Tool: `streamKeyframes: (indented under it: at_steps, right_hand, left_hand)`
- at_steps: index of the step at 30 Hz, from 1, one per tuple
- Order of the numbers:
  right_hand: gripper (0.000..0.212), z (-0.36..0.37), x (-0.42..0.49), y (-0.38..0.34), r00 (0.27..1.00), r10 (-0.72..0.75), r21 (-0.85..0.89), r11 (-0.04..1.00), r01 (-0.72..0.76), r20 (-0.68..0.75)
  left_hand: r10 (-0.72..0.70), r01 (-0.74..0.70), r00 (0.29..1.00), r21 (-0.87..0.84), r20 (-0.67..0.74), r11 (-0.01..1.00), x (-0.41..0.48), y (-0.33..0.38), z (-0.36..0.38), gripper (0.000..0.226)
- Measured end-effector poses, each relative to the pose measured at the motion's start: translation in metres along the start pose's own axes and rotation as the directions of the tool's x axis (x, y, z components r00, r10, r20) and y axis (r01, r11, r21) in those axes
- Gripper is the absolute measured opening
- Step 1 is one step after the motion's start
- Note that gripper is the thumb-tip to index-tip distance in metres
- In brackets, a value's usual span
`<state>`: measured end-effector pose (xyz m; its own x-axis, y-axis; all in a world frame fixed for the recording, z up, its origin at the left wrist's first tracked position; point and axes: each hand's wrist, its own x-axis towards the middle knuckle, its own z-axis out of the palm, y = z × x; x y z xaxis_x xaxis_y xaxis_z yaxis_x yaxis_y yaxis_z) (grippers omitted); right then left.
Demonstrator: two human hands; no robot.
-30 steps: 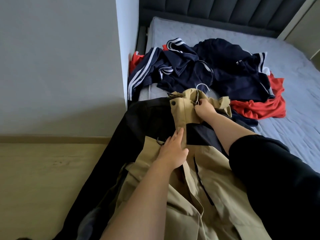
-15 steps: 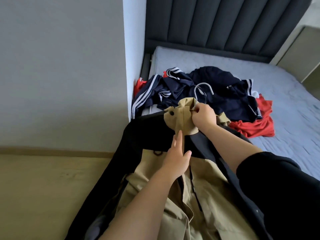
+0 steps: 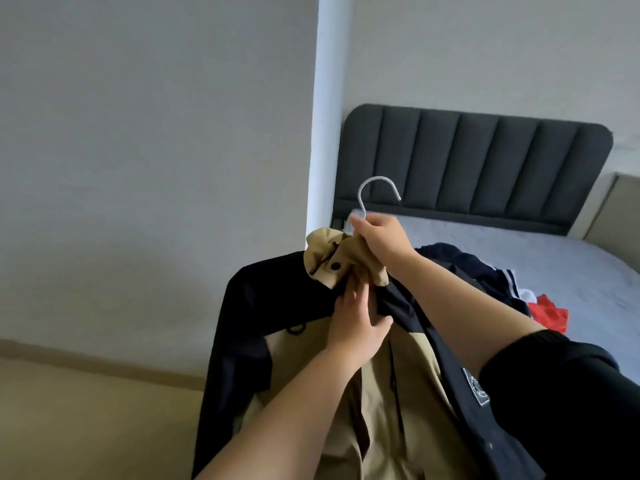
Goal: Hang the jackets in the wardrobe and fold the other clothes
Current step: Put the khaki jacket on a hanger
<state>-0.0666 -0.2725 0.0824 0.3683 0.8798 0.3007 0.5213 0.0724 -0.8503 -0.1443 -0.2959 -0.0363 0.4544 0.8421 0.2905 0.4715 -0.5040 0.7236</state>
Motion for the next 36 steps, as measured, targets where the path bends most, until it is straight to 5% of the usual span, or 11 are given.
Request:
streamKeyframes:
  at_steps: [5,8,17,21,23,24,27,28,30,32,36]
  right_hand:
    - [0.046,0.015,0.007,-0.092,0.975,-0.178,0.092,0.977,0.191,-0.135]
    - [0.046,0.029,0.007,-0.142,0.959,-0.25,0.118,0.957,0.266,-0.134]
    - [0.042,0.072,0.012,-0.278,0.89,-0.445,0.207,0.865,0.456,-0.1]
    - [0.039,0.129,0.002,-0.306,0.857,-0.516,0.245,0.831,0.5,0.003]
    - [0.037,0.156,-0.003,-0.31,0.843,-0.531,0.233,0.833,0.502,0.087]
    - [0.036,0.167,-0.005,-0.313,0.837,-0.535,0.239,0.832,0.501,0.111]
    - [0.036,0.2,-0.017,-0.327,0.815,-0.561,0.286,0.812,0.508,0.146]
    - [0.036,0.211,-0.025,-0.334,0.802,-0.575,0.305,0.802,0.514,0.161]
    - [0.036,0.232,-0.045,-0.349,0.77,-0.612,0.362,0.769,0.527,0.18]
    - [0.036,0.249,-0.066,-0.367,0.738,-0.647,0.426,0.733,0.53,0.194]
    - [0.033,0.271,-0.089,-0.387,0.672,-0.713,0.481,0.668,0.568,0.197]
  left_hand:
    - [0.024,-0.016,0.917,0.025,-0.398,1.0,0.008,0.029,-0.072,0.08]
    - [0.054,-0.019,0.869,0.075,-0.492,0.997,0.009,0.036,-0.12,0.076]
    - [0.384,-0.088,0.851,0.624,-0.358,0.777,-0.02,-0.011,-0.261,0.058]
    - [0.087,0.128,0.954,0.649,-0.287,0.75,-0.039,-0.028,-0.319,0.06]
    - [0.025,0.112,0.986,0.768,-0.164,0.631,-0.059,-0.03,-0.351,0.044]
    - [0.155,0.067,0.97,0.817,-0.189,0.573,-0.072,-0.029,-0.369,0.032]
    - [0.56,0.188,0.673,0.844,-0.483,0.502,-0.109,-0.028,-0.427,0.021]
    - [0.505,0.334,0.631,0.794,-0.589,0.508,-0.118,-0.027,-0.446,0.024]
    - [0.129,0.567,0.673,0.621,-0.728,0.541,-0.133,-0.025,-0.484,0.041]
    - [-0.173,0.645,0.687,0.482,-0.706,0.594,-0.142,-0.025,-0.514,0.026]
    - [-0.17,0.633,0.617,0.356,-0.769,0.687,-0.168,-0.03,-0.548,0.031]
